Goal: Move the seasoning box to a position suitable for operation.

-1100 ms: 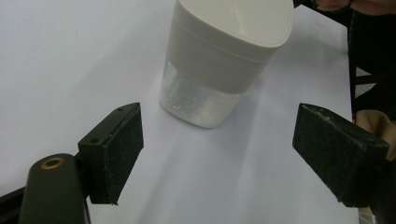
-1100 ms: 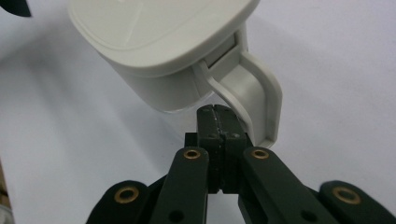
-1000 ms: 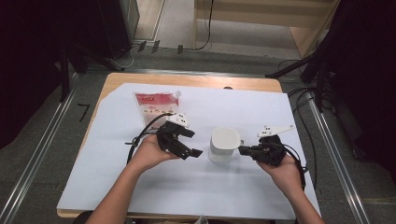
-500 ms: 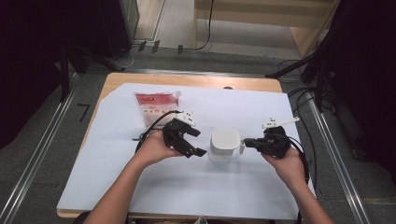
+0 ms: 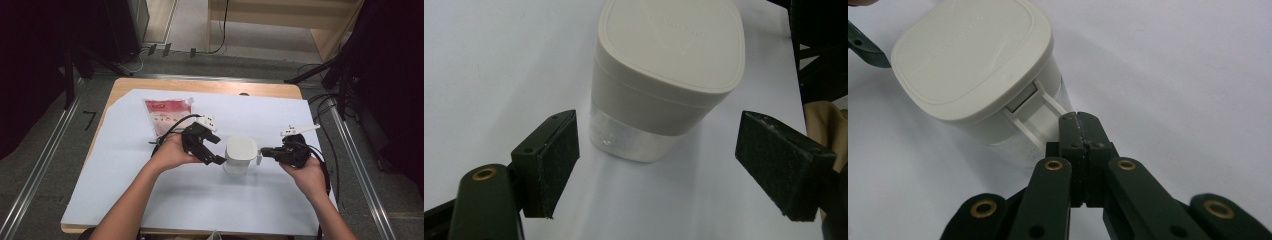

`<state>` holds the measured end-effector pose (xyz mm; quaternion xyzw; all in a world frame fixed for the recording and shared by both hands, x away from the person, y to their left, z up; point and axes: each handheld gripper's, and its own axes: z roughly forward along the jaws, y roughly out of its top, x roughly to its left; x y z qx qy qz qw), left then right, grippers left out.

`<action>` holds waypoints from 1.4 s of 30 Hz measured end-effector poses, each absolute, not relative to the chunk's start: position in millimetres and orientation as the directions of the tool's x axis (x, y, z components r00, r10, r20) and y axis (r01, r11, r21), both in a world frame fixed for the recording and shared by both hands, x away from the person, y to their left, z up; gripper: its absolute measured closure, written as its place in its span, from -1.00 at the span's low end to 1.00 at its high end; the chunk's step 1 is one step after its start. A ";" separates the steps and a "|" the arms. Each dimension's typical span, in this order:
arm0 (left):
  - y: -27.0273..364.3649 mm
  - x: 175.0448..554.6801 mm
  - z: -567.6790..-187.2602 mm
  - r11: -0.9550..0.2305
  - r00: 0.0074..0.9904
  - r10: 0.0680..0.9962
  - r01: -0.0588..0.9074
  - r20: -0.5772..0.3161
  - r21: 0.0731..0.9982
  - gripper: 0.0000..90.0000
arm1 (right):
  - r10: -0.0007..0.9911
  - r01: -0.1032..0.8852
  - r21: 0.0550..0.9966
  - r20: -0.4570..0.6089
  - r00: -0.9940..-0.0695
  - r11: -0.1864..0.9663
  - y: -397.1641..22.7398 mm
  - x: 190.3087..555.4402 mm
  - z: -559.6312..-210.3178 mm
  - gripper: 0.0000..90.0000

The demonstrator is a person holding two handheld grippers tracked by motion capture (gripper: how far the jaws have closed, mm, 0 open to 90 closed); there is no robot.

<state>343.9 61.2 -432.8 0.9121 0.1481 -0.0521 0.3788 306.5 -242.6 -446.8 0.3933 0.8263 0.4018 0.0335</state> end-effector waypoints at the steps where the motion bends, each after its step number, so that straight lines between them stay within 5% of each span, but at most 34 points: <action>1: 59.5 344.8 -434.4 -0.668 0.950 0.229 0.313 -0.214 0.676 -0.58 | 0.676 0.622 0.692 0.262 -0.689 0.366 -242.9 306.4 -447.3 1.00; 42: 27.0 346.5 -435.7 -0.731 0.973 0.182 0.228 -0.139 0.643 -0.62 | 0.668 0.606 0.707 0.255 -0.699 0.364 -241.5 301.5 -448.9 1.00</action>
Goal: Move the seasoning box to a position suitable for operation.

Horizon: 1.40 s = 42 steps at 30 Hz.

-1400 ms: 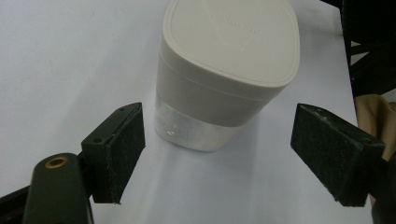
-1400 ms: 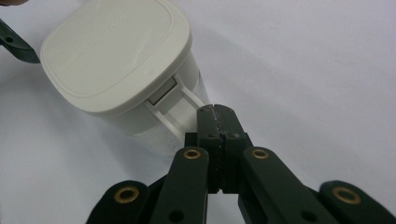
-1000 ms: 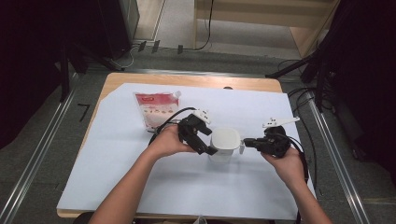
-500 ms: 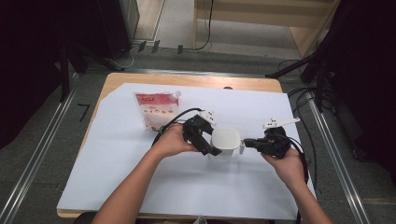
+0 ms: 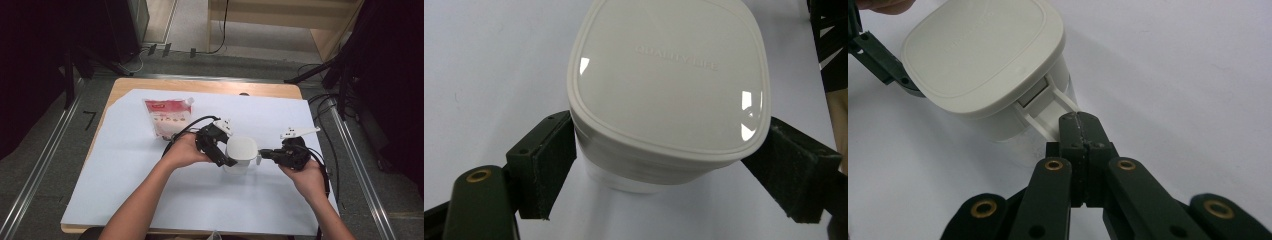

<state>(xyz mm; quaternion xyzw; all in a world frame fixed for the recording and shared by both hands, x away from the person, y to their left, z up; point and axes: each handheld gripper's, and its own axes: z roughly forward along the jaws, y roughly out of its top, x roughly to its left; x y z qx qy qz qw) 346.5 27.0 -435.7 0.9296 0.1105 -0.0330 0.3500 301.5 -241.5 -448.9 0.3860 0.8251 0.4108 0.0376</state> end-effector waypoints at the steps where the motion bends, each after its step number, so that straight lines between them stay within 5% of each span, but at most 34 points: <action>1: 27.0 346.5 -435.7 -0.731 0.973 0.182 0.228 -0.139 0.643 -0.62 | 0.667 0.607 0.707 0.258 -0.699 0.363 -241.6 301.6 -449.0 1.00; 42: 25.4 340.2 -417.3 -0.721 0.973 0.207 0.224 -0.104 0.656 -0.59 | 0.672 0.604 0.703 0.243 -0.699 0.375 -240.2 300.1 -448.8 1.00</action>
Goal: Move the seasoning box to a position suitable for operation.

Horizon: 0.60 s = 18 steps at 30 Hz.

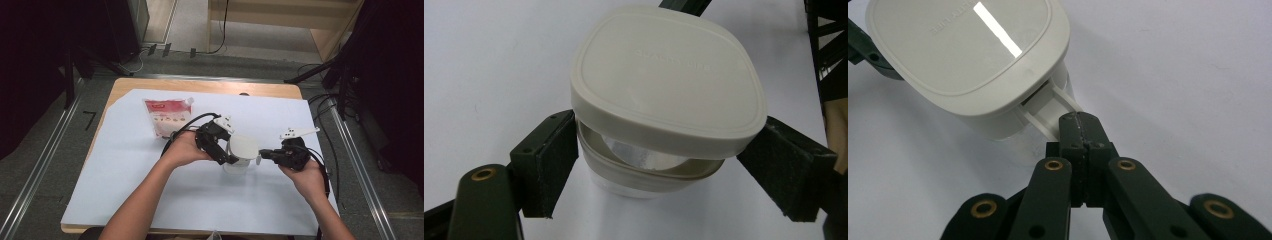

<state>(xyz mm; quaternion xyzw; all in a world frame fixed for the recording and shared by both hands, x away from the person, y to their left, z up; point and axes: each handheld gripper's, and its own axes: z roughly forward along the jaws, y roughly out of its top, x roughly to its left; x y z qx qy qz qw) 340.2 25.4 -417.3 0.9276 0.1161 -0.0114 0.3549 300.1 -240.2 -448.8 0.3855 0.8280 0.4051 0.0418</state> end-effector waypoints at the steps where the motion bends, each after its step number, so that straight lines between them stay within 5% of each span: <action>1: 25.3 340.1 -417.3 -0.721 0.973 0.208 0.224 -0.104 0.656 -0.59 | 0.672 0.604 0.703 0.243 -0.700 0.375 -240.2 300.0 -448.8 1.00; 10: 28.3 337.9 -409.4 -0.700 0.973 0.206 0.223 -0.106 0.679 -0.54 | 0.669 0.601 0.703 0.240 -0.704 0.380 -240.1 300.1 -449.1 1.00; 11: 30.4 337.5 -406.7 -0.689 0.974 0.195 0.223 -0.120 0.690 -0.49 | 0.669 0.601 0.703 0.240 -0.704 0.380 -240.1 300.1 -449.0 1.00; 13: 32.8 336.8 -403.9 -0.682 0.976 0.154 0.216 -0.151 0.699 -0.02 | 0.665 0.600 0.704 0.243 -0.706 0.380 -239.9 300.3 -449.2 1.00; 18: 30.5 333.7 -403.8 -0.722 0.982 0.128 0.190 -0.141 0.666 0.14 | 0.663 0.599 0.701 0.239 -0.710 0.388 -239.5 299.4 -449.0 1.00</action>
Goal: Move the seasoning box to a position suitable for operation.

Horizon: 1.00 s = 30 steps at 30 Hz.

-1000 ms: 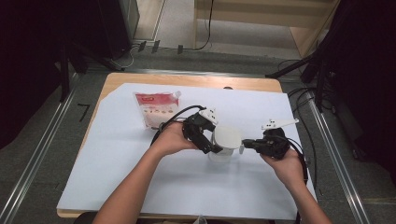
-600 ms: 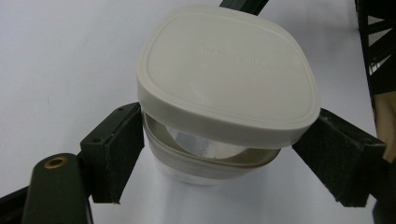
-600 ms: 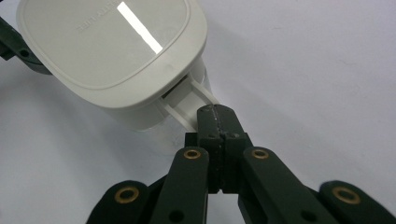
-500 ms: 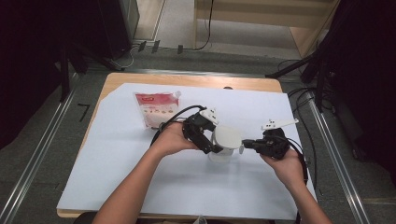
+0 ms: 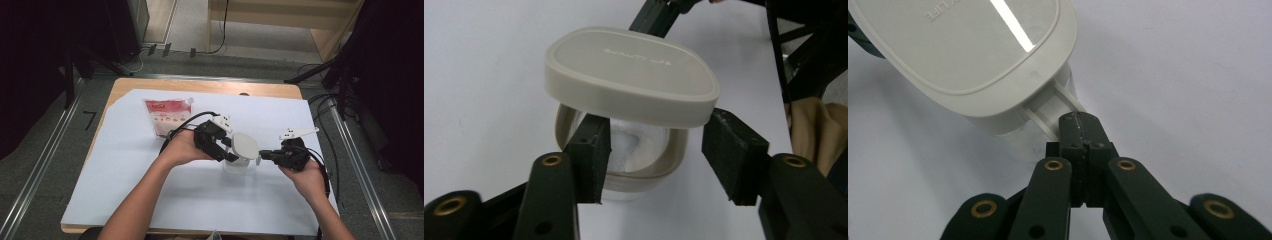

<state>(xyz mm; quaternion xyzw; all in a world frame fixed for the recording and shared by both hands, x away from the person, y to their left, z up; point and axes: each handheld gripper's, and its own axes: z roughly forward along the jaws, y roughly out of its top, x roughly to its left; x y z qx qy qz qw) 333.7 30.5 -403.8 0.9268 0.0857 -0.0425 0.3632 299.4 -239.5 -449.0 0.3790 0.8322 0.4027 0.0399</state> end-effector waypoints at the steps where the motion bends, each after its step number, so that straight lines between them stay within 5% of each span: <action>1: 30.3 332.5 -403.5 -0.725 0.984 0.122 0.179 -0.131 0.665 0.22 | 0.664 0.599 0.700 0.239 -0.709 0.388 -239.3 299.3 -449.0 1.00; 6: 30.4 330.1 -401.5 -0.729 0.987 0.105 0.162 -0.124 0.665 0.60 | 0.663 0.599 0.700 0.239 -0.710 0.389 -239.7 299.6 -449.3 1.00; 16: 30.3 332.5 -400.3 -0.725 0.977 0.126 0.208 -0.170 0.657 0.96 | 0.660 0.599 0.698 0.241 -0.712 0.392 -240.3 299.9 -450.3 1.00; 24: 24.7 333.6 -402.2 -0.748 0.974 0.132 0.221 -0.186 0.625 1.00 | 0.656 0.586 0.707 0.228 -0.719 0.396 -240.5 298.8 -449.9 1.00; 30: 25.1 345.4 -392.3 -0.718 0.943 0.194 0.324 -0.271 0.616 1.00 | 0.655 0.596 0.709 0.250 -0.713 0.378 -241.7 298.9 -451.2 1.00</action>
